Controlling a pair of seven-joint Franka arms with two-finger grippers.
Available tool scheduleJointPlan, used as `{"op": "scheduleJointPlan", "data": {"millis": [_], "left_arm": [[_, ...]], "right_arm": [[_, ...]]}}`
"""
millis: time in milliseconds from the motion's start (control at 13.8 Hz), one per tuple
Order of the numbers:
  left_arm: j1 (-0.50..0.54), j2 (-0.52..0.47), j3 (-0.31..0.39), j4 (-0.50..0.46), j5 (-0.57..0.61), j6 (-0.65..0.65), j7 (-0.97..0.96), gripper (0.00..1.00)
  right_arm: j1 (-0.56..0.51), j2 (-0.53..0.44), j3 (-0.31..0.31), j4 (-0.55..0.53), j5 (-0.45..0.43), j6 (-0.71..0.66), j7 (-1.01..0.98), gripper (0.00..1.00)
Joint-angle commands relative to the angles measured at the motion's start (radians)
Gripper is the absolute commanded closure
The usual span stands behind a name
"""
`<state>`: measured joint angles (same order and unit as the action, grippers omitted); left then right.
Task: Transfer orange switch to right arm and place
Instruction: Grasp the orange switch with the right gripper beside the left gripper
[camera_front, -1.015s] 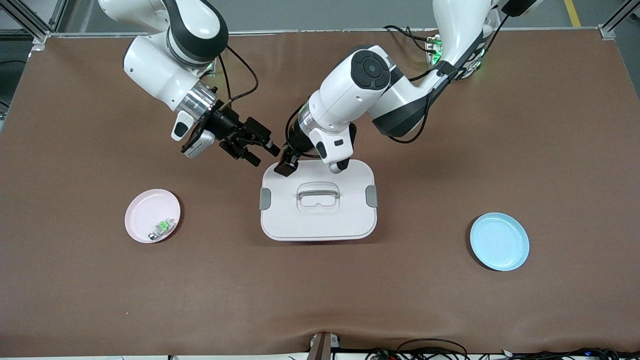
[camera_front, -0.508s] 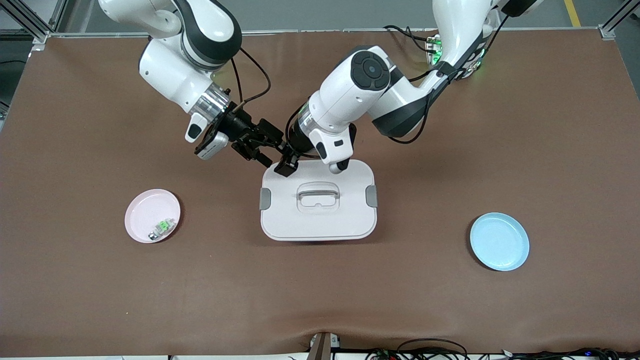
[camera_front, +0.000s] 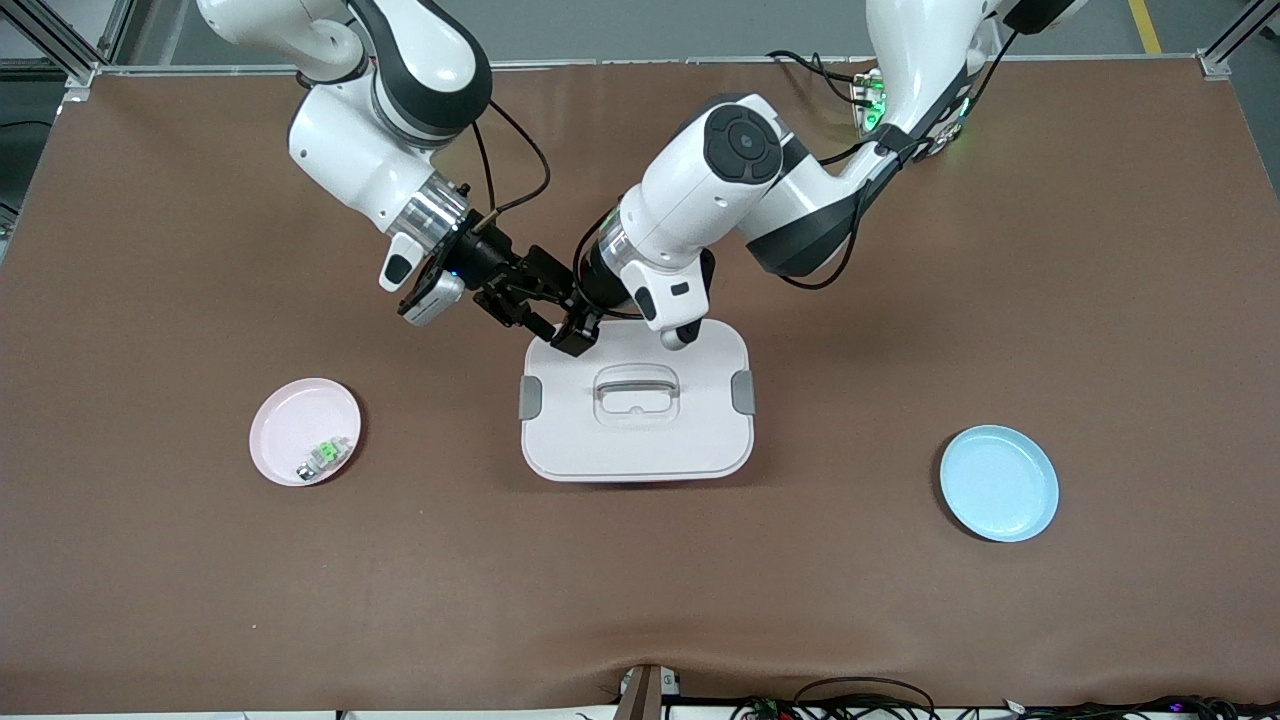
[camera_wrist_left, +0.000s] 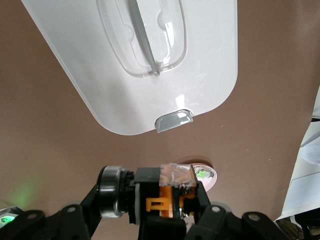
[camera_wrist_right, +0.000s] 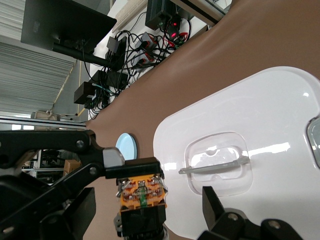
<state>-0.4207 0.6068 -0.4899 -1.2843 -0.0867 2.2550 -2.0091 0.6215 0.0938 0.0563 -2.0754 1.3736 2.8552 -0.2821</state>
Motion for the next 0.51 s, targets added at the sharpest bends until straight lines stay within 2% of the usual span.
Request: {"op": "scheduleJointPlan", "data": {"millis": [0, 145, 218, 435], "left_arm": [[-0.009, 0.008, 0.002, 0.017, -0.018, 0.005, -0.005, 1.00], [-0.010, 0.008, 0.004, 0.017, -0.018, 0.005, -0.003, 1.00], [-0.009, 0.008, 0.004, 0.017, -0.018, 0.005, -0.003, 1.00], [-0.006, 0.007, 0.002, 0.017, -0.018, 0.005, -0.005, 1.00]], "right_arm": [[0.029, 0.026, -0.009, 0.029, 0.033, 0.027, -0.043, 0.49], [0.030, 0.027, -0.009, 0.032, 0.033, 0.029, -0.043, 0.90], [0.030, 0.027, -0.009, 0.032, 0.035, 0.029, -0.037, 1.00], [0.030, 0.027, -0.009, 0.032, 0.051, 0.029, -0.035, 1.00]]}}
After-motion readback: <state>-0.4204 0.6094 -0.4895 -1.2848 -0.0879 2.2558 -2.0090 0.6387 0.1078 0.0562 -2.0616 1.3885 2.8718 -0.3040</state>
